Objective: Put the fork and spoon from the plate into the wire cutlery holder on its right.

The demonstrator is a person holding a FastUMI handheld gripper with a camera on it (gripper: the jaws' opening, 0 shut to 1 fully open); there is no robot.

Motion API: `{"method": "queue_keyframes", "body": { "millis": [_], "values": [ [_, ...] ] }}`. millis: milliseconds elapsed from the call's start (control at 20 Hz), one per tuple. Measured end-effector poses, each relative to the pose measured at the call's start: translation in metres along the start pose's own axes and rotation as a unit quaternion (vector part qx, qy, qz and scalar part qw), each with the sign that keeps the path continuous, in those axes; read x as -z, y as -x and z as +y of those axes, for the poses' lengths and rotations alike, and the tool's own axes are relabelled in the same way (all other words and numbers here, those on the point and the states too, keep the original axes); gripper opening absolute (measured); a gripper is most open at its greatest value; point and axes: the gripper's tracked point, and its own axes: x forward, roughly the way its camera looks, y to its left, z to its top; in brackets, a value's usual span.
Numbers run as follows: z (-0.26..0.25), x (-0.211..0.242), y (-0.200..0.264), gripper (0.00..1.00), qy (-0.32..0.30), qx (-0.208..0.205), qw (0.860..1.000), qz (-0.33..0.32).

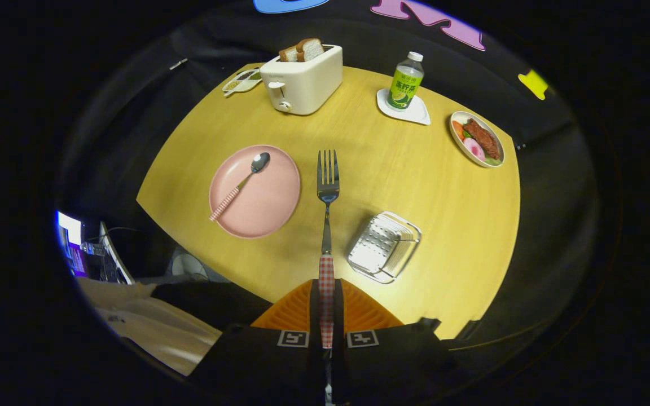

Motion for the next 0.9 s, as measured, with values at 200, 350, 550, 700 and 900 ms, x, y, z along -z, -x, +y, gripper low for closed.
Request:
{"method": "queue_keyframes", "body": {
  "millis": [200, 350, 550, 700, 900],
  "values": [
    [-0.044, 0.033, 0.01, 0.1, 0.048, 0.018, 0.997, 0.065],
    [-0.065, 0.048, 0.006, 0.1, 0.073, 0.016, 0.991, 0.11],
    [-0.08, 0.055, -0.014, 0.1, 0.095, 0.002, 0.981, 0.172],
    [-0.083, 0.062, -0.025, 0.1, 0.102, -0.012, 0.969, 0.224],
    [-0.076, 0.054, -0.04, 0.1, 0.088, -0.036, 0.959, 0.268]
  ]
}}
